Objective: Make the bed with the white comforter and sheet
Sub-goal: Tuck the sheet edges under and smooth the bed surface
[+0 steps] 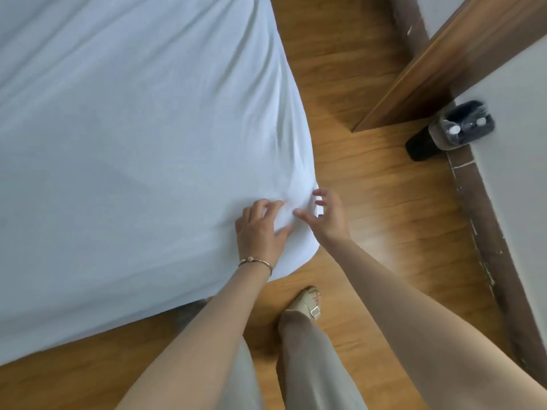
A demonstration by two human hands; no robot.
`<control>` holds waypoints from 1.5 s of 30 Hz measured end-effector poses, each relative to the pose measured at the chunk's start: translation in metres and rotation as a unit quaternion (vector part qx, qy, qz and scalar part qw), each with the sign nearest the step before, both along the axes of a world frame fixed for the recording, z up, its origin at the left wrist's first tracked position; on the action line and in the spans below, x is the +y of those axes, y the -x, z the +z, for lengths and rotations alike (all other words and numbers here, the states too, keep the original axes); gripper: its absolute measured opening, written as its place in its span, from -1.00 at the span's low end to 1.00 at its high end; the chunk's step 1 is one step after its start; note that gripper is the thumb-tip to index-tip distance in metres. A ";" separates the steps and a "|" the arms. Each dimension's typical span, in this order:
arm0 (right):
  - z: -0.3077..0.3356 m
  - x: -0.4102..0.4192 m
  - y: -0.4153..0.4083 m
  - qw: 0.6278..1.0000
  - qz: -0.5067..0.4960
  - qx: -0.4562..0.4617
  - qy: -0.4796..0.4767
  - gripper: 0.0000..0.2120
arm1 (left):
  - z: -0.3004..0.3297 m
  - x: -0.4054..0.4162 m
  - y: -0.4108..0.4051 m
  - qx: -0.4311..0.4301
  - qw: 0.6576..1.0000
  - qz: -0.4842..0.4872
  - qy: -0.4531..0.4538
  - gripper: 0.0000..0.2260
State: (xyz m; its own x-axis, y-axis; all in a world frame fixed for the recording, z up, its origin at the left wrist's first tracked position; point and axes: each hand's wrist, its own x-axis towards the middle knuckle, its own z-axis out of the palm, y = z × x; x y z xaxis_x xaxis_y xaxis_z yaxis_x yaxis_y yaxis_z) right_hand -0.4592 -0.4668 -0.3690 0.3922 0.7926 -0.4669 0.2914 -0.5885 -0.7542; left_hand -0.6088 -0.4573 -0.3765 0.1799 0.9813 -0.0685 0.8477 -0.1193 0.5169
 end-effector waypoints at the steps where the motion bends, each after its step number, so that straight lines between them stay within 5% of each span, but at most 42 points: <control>1: 0.002 0.011 -0.005 1.000 0.007 0.027 0.003 -0.46 | -0.001 -0.001 -0.006 0.017 1.000 0.009 -0.005 -0.53; 6: -0.008 0.039 -0.016 0.983 0.107 0.038 0.146 -0.68 | -0.010 -0.005 -0.019 0.050 0.998 0.044 -0.014 -0.66; 9: -0.009 0.044 -0.026 0.972 0.168 0.008 0.162 -0.71 | -0.002 0.012 -0.028 0.026 0.995 0.066 0.076 -0.85; 12: -0.006 0.046 -0.040 0.958 0.230 -0.027 0.166 -0.71 | 0.003 0.025 -0.031 0.027 0.985 0.052 0.160 -0.80; 18: -0.005 0.033 -0.058 0.891 0.342 -0.084 0.288 -0.69 | 0.017 0.016 -0.059 0.103 0.955 -0.036 0.277 -0.89; 22: -0.001 0.071 -0.066 0.820 0.455 -0.115 0.328 -0.69 | 0.036 0.063 -0.066 0.135 0.916 -0.025 0.376 -0.68; 24: 0.004 0.102 -0.077 0.809 0.484 -0.092 0.320 -0.50 | 0.044 0.094 -0.076 0.102 0.927 0.058 0.355 -0.60; 27: 0.017 0.160 -0.099 0.847 0.452 -0.038 0.278 -0.29 | 0.042 0.151 -0.096 0.068 0.955 0.171 0.233 -0.86; 29: 0.028 0.207 -0.118 0.854 0.461 -0.048 0.235 -0.43 | 0.035 0.190 -0.116 0.061 0.948 0.207 0.232 -0.62; 32: 0.045 0.283 -0.145 0.843 0.485 -0.077 0.222 -0.56 | 0.029 0.237 -0.150 0.079 0.924 0.250 0.278 -0.51; 39: 0.068 0.432 -0.190 0.799 0.526 -0.163 0.242 -0.57 | 0.049 0.332 -0.197 -0.153 0.865 0.355 0.319 -0.71; 43: 0.079 0.512 -0.195 0.784 0.556 -0.146 0.232 -0.64 | 0.063 0.427 -0.194 -0.195 0.852 0.346 0.341 -0.76; 45: 0.077 0.558 -0.190 0.806 0.531 -0.123 0.231 -0.64 | 0.064 0.482 -0.185 -0.200 0.843 0.365 0.340 -0.75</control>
State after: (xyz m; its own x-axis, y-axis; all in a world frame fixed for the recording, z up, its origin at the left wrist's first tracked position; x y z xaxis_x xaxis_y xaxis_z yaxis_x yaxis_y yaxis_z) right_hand -0.2688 0.0908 -0.2919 -0.2666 0.5068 -0.8198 0.9230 -0.1106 -0.3685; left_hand -0.4239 0.0252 -0.3127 -0.3118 0.5993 -0.7373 0.3085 0.7978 0.5179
